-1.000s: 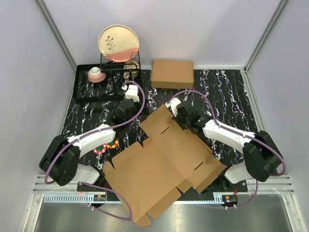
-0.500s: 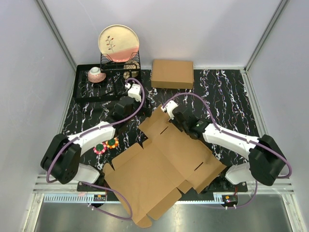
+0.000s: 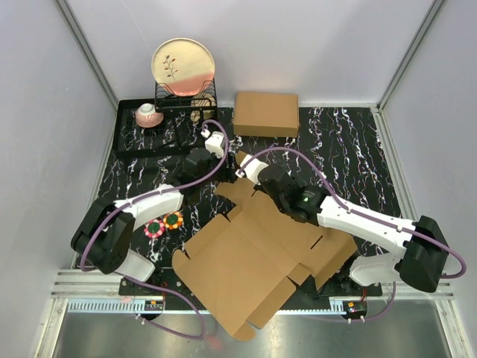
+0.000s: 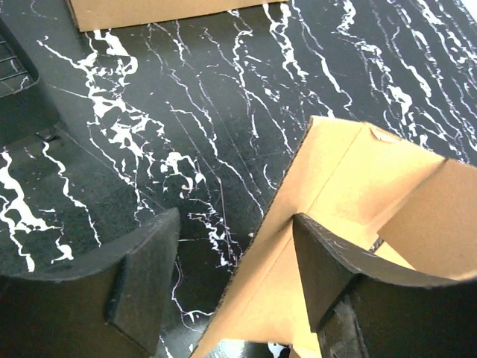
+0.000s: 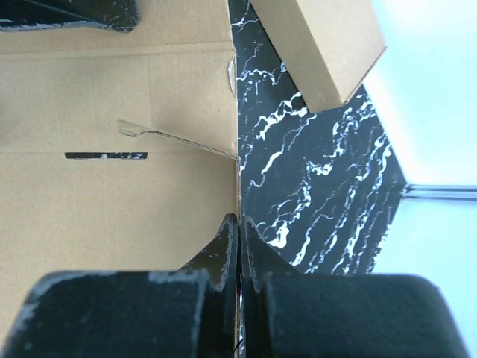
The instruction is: Fold the paper box
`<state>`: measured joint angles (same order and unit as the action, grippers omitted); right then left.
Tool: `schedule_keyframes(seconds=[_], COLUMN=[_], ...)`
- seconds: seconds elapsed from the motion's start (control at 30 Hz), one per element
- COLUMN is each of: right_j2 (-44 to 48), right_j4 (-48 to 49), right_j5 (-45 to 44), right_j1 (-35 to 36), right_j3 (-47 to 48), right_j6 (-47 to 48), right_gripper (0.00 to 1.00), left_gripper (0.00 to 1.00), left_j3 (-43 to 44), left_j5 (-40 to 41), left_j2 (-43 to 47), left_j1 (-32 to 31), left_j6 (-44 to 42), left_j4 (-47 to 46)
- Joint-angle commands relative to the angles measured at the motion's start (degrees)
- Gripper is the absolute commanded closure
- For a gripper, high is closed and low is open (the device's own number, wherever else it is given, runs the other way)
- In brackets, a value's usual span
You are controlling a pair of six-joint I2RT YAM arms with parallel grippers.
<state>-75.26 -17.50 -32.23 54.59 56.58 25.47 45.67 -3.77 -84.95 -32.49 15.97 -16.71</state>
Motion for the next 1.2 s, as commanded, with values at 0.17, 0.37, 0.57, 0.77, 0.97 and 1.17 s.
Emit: schedule_keyframes(seconds=[0.17,0.37,0.57,0.77,0.97,1.17], right_j2=[2.93,2.05,1.08,1.7,1.09,1.17], right_j4=[6.41,10.72,12.23,8.71,19.31,33.12], right_j5=[-18.55,-24.97,-28.24,-27.36,-32.45,-32.46], right_j1=[6.49,11.76,17.47,19.5,21.44,21.35], right_j3=[-1.72,-7.52,-11.93,-11.84,-13.51,-14.21], right_j6=[13.27,14.87,9.43,-0.25,8.7,23.28], right_gripper=[1.0,1.0,1.0,1.0,1.0,1.0], left_gripper=[0.34,0.3,0.24,0.22,0.2,0.2], left_j3=[-12.85,-17.81,-16.67,-16.05,-16.05,-15.09], left_j5=[-0.12,7.81,8.43,9.04,4.3,-2.37], left_j2=[6.98,12.61,17.62,18.76,18.59,18.59], left_j1=[-0.03,-4.51,-4.51,-4.51,-4.6,-4.6], left_j6=[16.52,15.77,15.5,14.8,13.92,13.39], left_j4=[-20.71,-25.75,-18.55,-15.55,-15.01,-13.62])
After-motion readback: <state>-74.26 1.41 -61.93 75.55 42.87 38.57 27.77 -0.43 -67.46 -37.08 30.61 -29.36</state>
